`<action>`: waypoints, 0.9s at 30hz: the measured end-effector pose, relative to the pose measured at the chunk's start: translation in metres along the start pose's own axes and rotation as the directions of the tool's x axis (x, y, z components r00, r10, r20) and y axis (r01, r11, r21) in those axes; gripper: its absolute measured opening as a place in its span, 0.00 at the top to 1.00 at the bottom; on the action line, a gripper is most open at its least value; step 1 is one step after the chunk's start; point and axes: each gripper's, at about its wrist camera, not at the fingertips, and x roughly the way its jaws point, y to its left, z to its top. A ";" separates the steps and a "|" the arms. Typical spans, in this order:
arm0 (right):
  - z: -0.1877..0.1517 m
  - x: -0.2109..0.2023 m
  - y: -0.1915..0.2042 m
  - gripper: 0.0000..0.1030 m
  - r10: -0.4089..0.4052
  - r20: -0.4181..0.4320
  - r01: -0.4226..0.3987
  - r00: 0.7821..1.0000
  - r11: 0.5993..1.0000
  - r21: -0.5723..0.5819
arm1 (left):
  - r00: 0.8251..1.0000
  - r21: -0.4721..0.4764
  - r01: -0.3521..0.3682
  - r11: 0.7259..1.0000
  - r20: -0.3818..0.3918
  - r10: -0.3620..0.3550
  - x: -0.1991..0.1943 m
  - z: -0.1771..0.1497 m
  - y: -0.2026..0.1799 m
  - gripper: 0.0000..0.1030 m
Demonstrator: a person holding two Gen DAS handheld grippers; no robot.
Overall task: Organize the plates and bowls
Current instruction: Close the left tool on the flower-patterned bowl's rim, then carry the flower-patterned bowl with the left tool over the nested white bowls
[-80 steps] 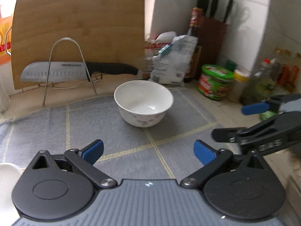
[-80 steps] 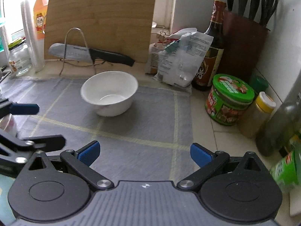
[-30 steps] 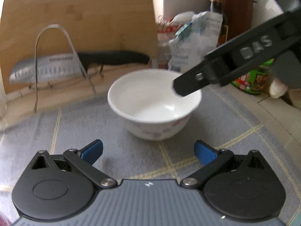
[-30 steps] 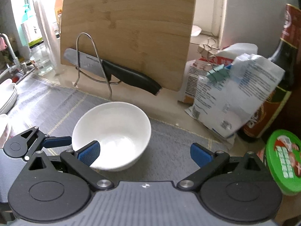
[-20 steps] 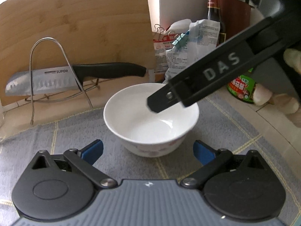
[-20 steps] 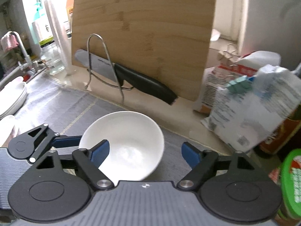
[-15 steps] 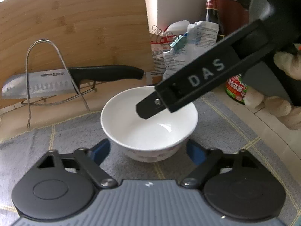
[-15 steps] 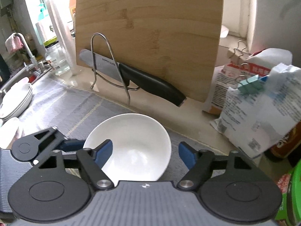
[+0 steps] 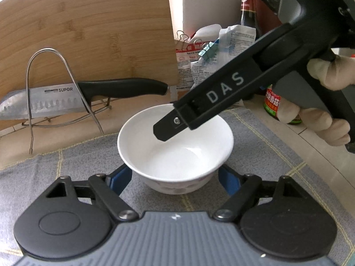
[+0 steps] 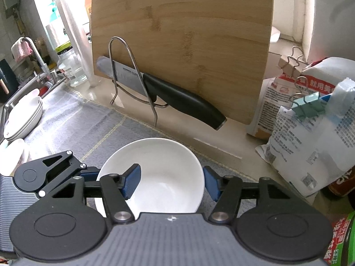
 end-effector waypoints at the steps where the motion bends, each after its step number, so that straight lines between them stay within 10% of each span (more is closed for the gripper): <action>1: 0.000 0.000 0.000 0.36 -0.001 -0.001 0.001 1.000 1.000 -0.003 | 1.000 -0.001 -0.001 1.000 0.009 0.001 0.000 0.000 0.000 0.18; 27: -0.019 -0.037 0.050 0.38 0.069 0.003 -0.069 0.998 0.997 -0.022 | 0.997 0.033 0.020 0.999 -0.077 -0.018 -0.052 -0.011 0.001 0.18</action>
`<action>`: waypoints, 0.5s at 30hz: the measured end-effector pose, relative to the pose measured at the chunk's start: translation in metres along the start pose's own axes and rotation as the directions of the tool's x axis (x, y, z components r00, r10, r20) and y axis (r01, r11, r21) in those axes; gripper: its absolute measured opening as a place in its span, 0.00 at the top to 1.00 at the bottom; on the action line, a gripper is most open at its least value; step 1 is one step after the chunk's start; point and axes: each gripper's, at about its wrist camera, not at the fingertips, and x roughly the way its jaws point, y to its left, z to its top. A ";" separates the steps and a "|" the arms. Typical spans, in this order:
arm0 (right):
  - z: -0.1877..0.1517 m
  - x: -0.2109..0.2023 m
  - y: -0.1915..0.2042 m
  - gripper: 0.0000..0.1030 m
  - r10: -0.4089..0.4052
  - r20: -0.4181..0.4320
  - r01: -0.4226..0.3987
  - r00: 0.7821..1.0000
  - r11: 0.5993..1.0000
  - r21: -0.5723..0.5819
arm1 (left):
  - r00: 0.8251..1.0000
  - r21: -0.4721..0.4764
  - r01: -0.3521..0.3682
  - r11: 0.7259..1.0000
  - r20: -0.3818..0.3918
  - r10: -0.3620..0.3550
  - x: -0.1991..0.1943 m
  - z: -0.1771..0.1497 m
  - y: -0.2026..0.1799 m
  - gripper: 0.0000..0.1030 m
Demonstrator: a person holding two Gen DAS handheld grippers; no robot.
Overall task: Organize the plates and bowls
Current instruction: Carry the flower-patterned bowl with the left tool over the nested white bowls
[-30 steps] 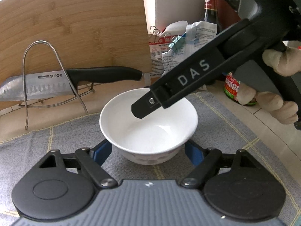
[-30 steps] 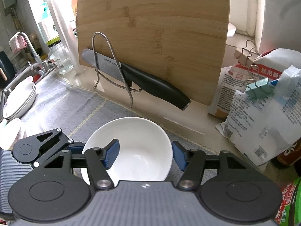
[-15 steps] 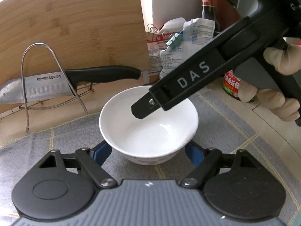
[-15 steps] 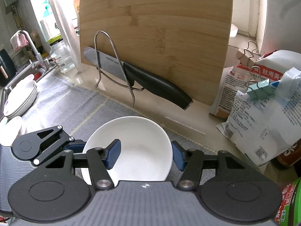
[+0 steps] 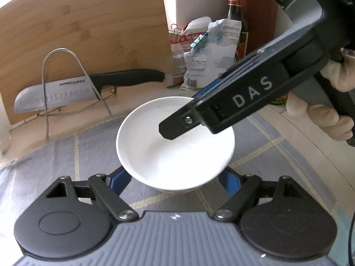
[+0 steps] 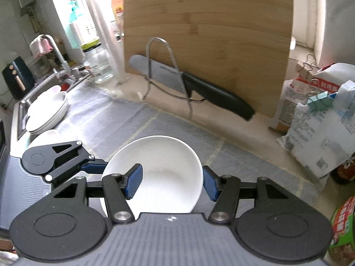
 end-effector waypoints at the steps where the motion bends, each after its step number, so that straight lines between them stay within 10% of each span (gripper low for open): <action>1: -0.001 -0.002 0.004 0.38 0.003 0.000 -0.003 1.000 1.000 -0.003 | 1.000 -0.001 0.001 1.000 -0.001 -0.001 -0.004 -0.001 0.000 0.18; 15: -0.003 -0.020 0.061 0.38 0.040 0.008 -0.039 0.999 0.997 -0.067 | 1.000 -0.032 -0.004 0.999 -0.010 0.004 -0.051 -0.028 0.011 0.18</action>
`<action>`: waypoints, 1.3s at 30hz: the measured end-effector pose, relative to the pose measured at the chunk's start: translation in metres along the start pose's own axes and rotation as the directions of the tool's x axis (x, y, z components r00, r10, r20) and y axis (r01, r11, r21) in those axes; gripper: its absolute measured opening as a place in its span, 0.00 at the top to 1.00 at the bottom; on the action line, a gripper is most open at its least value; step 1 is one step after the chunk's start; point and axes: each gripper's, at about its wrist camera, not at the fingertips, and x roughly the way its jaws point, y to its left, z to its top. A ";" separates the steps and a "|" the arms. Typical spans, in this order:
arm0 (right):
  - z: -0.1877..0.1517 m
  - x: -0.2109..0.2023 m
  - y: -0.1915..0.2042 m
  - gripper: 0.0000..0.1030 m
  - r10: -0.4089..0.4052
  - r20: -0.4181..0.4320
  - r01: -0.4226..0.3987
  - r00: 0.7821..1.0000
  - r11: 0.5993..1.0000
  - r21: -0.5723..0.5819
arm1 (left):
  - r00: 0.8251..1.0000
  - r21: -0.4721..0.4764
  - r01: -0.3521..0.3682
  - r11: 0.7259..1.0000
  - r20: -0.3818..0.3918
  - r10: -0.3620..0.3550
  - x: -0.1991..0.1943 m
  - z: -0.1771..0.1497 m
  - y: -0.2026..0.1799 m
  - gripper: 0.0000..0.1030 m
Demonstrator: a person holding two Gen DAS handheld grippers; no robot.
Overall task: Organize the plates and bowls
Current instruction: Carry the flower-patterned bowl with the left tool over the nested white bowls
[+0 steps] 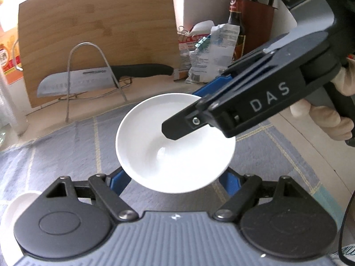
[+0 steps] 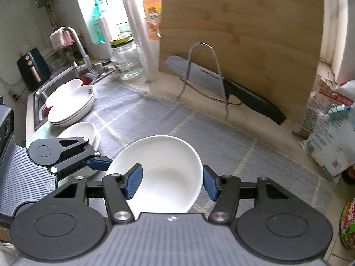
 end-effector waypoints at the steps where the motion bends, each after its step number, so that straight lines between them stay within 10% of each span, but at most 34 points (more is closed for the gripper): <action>1: 0.001 0.000 0.004 0.38 0.002 0.001 -0.002 1.000 1.000 -0.006 | 1.000 -0.002 -0.002 1.000 0.001 0.002 -0.004 -0.002 0.002 0.18; 39: 0.065 0.065 0.137 0.38 0.142 -0.030 -0.145 0.989 0.968 -0.204 | 0.984 -0.160 -0.180 0.971 -0.032 0.177 -0.093 -0.048 0.106 0.18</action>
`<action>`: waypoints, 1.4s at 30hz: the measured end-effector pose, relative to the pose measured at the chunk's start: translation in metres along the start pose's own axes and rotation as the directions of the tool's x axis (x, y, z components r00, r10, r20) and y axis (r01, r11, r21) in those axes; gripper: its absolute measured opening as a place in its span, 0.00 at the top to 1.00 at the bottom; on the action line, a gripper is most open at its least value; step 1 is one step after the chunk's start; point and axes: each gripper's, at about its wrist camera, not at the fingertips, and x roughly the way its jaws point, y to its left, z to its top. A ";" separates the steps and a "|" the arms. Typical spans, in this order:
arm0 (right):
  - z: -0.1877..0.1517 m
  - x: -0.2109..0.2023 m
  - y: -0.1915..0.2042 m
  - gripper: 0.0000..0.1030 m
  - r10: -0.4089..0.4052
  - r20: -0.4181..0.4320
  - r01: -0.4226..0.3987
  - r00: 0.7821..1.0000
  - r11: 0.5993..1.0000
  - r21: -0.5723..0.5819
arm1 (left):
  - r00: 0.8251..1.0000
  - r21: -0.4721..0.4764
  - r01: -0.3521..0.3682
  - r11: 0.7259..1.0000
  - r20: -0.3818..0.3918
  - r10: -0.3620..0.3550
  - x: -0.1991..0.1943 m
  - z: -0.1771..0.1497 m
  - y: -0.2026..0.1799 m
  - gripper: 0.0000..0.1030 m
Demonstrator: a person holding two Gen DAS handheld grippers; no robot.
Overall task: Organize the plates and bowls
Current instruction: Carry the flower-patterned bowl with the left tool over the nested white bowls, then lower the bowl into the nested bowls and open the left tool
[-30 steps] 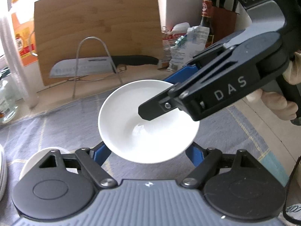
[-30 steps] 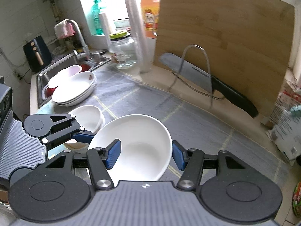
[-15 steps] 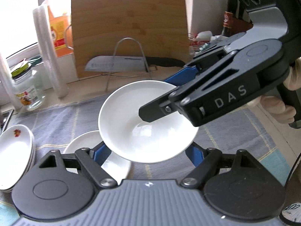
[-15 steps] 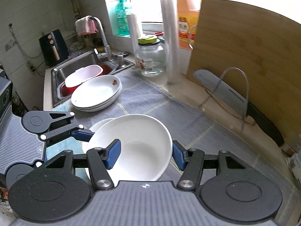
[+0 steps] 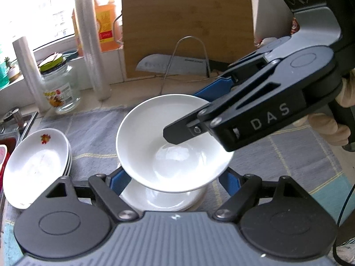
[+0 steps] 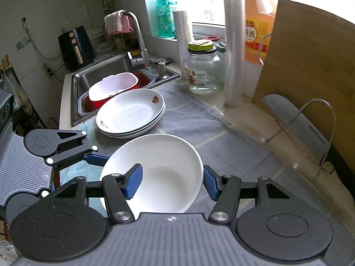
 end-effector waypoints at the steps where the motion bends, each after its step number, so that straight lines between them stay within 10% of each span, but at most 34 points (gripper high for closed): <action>1: 0.001 0.002 0.001 0.38 0.002 -0.005 -0.002 1.000 1.000 0.000 | 1.000 -0.003 0.001 1.000 -0.003 -0.001 0.000 0.000 0.002 0.18; 36: -0.005 0.030 0.002 0.36 0.010 -0.078 -0.008 0.997 1.000 0.029 | 0.999 -0.016 0.007 1.000 -0.053 -0.008 0.015 -0.009 0.014 0.10; 42: -0.010 0.022 0.003 0.05 -0.008 -0.049 0.009 0.999 1.000 0.025 | 0.999 -0.013 0.007 1.000 -0.036 -0.008 0.010 -0.011 0.014 0.10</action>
